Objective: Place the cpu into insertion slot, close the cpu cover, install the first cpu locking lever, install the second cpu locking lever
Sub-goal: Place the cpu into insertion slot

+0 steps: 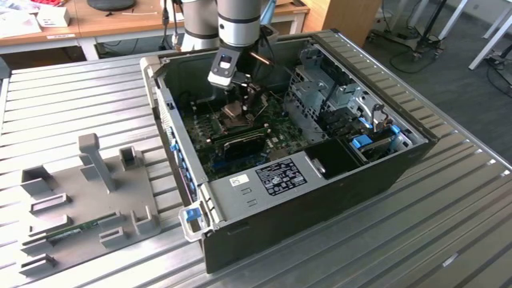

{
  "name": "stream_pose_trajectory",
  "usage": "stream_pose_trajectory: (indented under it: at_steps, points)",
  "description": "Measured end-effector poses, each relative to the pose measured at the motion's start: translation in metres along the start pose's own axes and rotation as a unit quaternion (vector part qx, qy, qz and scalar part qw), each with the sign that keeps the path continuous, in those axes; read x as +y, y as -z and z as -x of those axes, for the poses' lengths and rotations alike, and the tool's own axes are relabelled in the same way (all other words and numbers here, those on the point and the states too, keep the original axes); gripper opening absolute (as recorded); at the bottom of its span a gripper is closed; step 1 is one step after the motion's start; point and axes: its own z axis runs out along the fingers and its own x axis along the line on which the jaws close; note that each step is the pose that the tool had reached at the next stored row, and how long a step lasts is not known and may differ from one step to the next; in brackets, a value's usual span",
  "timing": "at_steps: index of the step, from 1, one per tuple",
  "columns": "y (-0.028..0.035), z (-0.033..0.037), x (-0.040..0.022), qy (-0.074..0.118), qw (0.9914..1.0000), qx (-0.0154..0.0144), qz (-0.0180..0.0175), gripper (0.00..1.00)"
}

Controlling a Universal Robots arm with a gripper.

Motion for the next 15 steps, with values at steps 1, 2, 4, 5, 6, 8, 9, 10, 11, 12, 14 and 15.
stream_pose_trajectory:
  at_steps: [1,2,4,5,6,8,9,10,11,12,14,15]
  points:
    - [-0.0001,-0.0019,0.0005,0.0,1.0,0.0,0.0,0.54]
    - [-0.0003,-0.0034,0.0008,-0.001,1.0,-0.0001,-0.0001,0.54]
    - [-0.0009,-0.0037,0.0009,-0.014,0.9999,-0.0005,-0.0004,0.54]
    - [-0.0012,-0.0037,0.0009,-0.023,0.99973,-0.0011,-0.0007,0.54]
    - [-0.0015,-0.0037,0.0009,-0.032,0.99948,-0.0016,-0.0011,0.54]
    - [-0.0022,-0.0037,0.0008,-0.05,0.99873,-0.0024,-0.0016,0.54]
    - [-0.0025,-0.0037,0.0008,-0.059,0.99824,-0.0029,-0.0019,0.54]
    - [-0.0028,-0.0037,0.0008,-0.067,0.99774,-0.0033,-0.0022,0.54]
    - [-0.0031,-0.0038,0.0008,-0.074,0.99727,-0.0035,-0.0024,0.54]
    - [-0.0035,-0.0038,0.0007,-0.081,0.99671,-0.0039,-0.0027,0.54]
    - [-0.0043,-0.0038,0.0007,-0.095,0.99546,-0.0046,-0.0031,0.54]
    - [-0.0045,-0.0038,0.0007,-0.102,0.99477,-0.005,-0.0034,0.54]
